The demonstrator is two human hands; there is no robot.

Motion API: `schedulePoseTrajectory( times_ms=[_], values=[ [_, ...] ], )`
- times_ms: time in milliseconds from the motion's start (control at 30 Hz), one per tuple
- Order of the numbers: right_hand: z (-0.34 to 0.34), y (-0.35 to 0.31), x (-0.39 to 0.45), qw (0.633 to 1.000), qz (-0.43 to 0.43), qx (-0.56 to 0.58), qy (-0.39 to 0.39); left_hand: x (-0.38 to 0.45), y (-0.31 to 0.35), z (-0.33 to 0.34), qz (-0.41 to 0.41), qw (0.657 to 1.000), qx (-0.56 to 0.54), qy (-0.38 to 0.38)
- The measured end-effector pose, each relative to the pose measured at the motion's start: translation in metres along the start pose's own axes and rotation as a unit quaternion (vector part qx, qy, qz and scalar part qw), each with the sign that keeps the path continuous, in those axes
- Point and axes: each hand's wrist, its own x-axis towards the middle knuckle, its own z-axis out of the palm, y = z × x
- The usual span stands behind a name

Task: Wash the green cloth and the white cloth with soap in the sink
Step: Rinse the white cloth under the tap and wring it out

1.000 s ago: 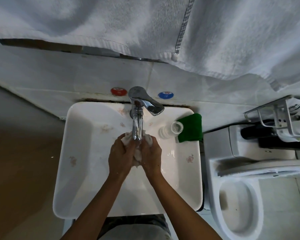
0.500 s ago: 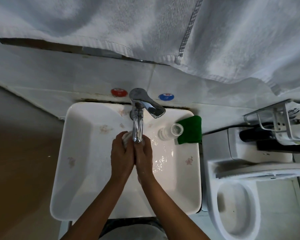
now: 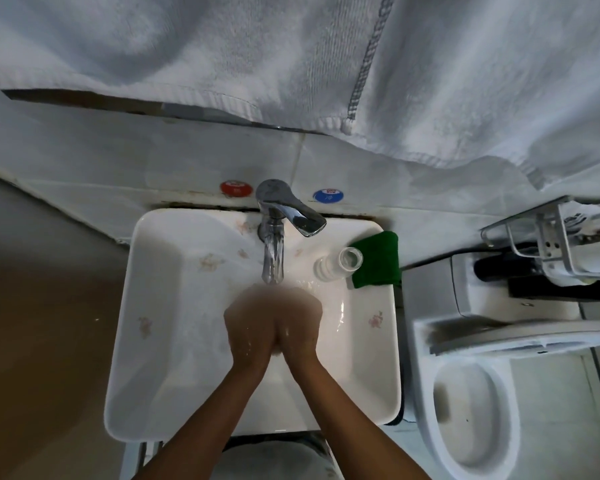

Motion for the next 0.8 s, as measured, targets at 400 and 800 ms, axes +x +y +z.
schedulePoseTrajectory(
  times_ms=[400, 800],
  values=[
    [-0.014, -0.046, -0.029, 0.998, -0.057, -0.011, -0.009, -0.008, 0.028, -0.03, 0.011, 0.998, -0.065, 0.018],
    [-0.045, -0.119, -0.032, 0.988, -0.095, 0.09, 0.076, -0.007, 0.076, -0.065, -0.027, 0.984, -0.176, 0.03]
  ],
)
